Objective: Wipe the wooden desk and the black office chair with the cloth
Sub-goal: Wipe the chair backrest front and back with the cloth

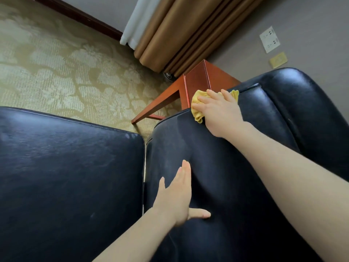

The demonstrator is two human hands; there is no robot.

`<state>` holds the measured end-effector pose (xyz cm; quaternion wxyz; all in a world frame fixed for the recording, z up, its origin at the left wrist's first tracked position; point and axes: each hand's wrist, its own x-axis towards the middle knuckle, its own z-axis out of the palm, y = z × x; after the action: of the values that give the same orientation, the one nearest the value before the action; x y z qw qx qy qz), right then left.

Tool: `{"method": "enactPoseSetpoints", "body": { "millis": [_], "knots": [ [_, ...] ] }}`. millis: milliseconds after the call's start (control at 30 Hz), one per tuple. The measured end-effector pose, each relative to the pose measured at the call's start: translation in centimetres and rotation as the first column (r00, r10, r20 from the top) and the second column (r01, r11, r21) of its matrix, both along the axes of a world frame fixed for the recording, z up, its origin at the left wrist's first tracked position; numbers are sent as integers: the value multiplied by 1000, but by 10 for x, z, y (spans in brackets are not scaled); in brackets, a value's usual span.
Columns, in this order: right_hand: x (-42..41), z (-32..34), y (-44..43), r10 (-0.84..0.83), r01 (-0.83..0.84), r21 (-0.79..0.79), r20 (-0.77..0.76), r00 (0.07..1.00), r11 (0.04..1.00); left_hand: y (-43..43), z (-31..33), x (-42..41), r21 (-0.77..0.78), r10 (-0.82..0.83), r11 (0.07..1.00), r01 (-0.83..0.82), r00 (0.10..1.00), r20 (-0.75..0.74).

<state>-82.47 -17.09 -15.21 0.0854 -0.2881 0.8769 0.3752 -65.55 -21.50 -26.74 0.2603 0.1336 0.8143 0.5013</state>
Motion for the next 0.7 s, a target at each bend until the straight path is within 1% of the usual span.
{"method": "enactPoseSetpoints", "body": {
  "millis": [67,133,167,200,233,267,300,333,400,467,533,567,633,667,700],
  "knots": [
    [2,-30,-9,-6,6,18,19,1000,1000,-3,-3,3,126,63,990,-63,998,5],
    [9,-58,-15,-15,13,46,36,999,999,-10,-15,9,189,134,974,-124,990,-43],
    [15,-69,-16,-10,6,77,49,999,997,-14,-24,13,180,160,974,-139,981,-106],
    [23,-77,-16,12,-20,121,67,998,992,-16,-34,18,125,179,980,-156,964,-196],
    [33,-84,-16,48,-64,159,101,994,985,-18,-45,23,29,181,983,-179,954,-239],
    [44,-90,-16,77,-104,185,148,986,977,-23,-54,27,-88,147,982,-166,971,-186],
    [56,-93,-15,95,-135,198,200,975,971,-26,-62,33,-181,177,961,-208,969,-173],
    [67,-95,-12,106,-159,207,244,964,965,-28,-69,38,-238,182,945,-224,966,-184],
    [87,-93,-6,130,-201,206,314,941,958,-35,-78,44,-273,107,950,-149,981,-164],
    [107,-83,4,131,-221,206,379,916,953,-43,-84,51,-218,0,976,-11,999,-48],
    [122,-66,14,116,-224,197,443,889,955,-46,-85,52,-156,-54,986,58,998,28],
    [128,-55,21,112,-227,190,480,870,955,-44,-85,54,-118,-77,990,83,996,55],
    [136,-32,29,164,-284,138,553,817,949,-40,-83,57,-60,-104,992,110,989,103],
    [137,-20,36,187,-303,119,564,804,945,-38,-82,59,-32,-111,993,116,986,126],
    [134,-9,45,202,-307,104,550,811,946,-35,-79,60,-3,-115,993,117,983,145]
  ]
}}
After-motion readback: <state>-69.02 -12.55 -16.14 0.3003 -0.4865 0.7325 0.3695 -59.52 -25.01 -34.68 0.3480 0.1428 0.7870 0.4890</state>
